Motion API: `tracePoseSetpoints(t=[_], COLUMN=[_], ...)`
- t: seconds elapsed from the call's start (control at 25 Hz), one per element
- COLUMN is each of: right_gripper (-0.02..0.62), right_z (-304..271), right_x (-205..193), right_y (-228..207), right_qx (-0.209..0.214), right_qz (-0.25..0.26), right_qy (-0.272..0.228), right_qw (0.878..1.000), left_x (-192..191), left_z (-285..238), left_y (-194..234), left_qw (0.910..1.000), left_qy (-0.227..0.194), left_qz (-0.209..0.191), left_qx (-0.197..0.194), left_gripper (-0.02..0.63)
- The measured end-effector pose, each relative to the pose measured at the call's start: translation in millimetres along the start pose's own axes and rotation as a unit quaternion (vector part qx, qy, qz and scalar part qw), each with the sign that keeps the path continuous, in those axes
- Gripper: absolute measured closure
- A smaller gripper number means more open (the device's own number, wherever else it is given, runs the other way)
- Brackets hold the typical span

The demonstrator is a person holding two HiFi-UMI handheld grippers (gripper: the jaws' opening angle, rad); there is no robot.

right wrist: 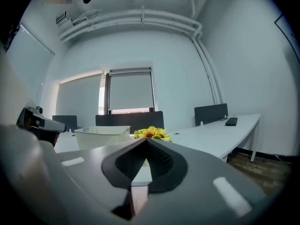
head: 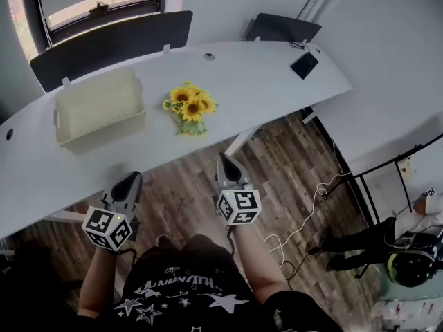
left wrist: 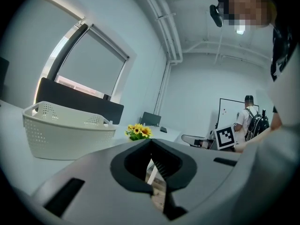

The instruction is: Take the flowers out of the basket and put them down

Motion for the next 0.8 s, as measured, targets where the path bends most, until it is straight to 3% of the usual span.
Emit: tracePoseSetpoints(t=[0.32, 0.6, 0.8], right_gripper=[0.592, 0.593, 0.593], right_z=[54.5, 108.4, 136.0], right_x=[14.7, 16.3, 6.2], right_y=[-18.6, -32.6, -28.8], right_qx=[0.046, 0.099, 0.129], right_qz=[-0.041, -0.012, -0.019], right_qy=[-0.028, -0.024, -0.016], right_qw=[0.998, 0.995, 0.991], left_x=[-11.2, -31.8, -51.6], left_z=[9.4, 23.4, 51.2], left_y=[-53.9, -122.7, -160.0], left_qw=[0.9995, 0.9989, 0.9979], left_qy=[-0.008, -0.026, -0.032], left_qz=[0.027, 0.025, 0.016], left_qx=[0.016, 0.029, 0.053], left_gripper=[0.597, 0.597, 0.597])
Point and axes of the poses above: the fingertips, and each gripper's own axes: z backward along the fingers, y to its left, x out of its top, the point moved 10 cm from there along z, backward along the fingers, and after that the axes turned 9 degrees about z, right-handed, at the moved point
